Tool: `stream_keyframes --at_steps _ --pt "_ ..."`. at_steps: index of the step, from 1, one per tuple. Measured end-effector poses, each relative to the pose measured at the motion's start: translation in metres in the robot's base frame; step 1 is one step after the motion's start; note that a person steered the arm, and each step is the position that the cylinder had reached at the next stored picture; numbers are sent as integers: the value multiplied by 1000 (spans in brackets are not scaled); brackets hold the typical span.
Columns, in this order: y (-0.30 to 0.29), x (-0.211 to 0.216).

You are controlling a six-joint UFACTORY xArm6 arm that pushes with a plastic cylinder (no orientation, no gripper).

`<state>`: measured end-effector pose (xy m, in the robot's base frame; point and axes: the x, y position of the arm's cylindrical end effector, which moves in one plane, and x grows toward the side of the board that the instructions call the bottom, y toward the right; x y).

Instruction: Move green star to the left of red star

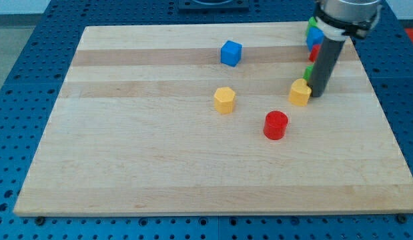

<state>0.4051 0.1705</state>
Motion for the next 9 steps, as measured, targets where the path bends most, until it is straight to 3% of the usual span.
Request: stream_keyframes --at_steps 4,5,7,9 --pt "-119 9" --pt "-102 10" --pt "8 10" --pt "40 -18"
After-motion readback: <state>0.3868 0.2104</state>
